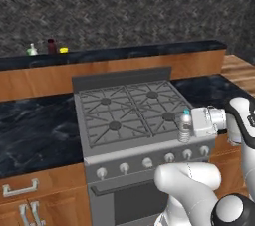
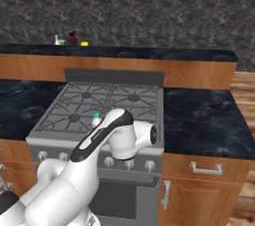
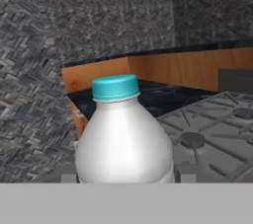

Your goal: Place the drinks on the dining counter in a tight cluster.

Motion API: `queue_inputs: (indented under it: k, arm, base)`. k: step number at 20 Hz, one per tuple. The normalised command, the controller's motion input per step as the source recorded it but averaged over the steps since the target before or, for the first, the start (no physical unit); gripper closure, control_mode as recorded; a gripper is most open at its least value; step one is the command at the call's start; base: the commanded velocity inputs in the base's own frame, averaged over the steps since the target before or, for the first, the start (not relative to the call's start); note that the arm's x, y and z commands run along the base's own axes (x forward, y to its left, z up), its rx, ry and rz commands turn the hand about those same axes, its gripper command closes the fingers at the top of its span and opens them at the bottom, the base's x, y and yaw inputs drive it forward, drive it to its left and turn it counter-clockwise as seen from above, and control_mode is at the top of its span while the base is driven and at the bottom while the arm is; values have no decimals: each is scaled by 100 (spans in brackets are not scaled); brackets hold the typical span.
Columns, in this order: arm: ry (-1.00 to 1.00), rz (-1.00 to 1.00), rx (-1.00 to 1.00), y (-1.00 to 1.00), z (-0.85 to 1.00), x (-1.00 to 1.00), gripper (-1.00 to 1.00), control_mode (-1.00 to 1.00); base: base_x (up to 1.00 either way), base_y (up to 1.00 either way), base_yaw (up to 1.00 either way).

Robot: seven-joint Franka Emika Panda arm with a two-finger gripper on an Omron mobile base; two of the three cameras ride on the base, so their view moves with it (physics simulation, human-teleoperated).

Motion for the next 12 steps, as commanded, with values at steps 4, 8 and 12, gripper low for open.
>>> queue_inputs:
  k: [4, 8, 12]
  arm:
    - [0, 0, 0, 0, 0, 0, 100, 100]
    - [0, 0, 0, 0, 0, 0, 100, 100]
    - [0, 0, 0, 0, 0, 0, 100, 100]
  base:
    - [-8, -81, 0]
    - [-1, -81, 0]
    - [0, -78, 0]
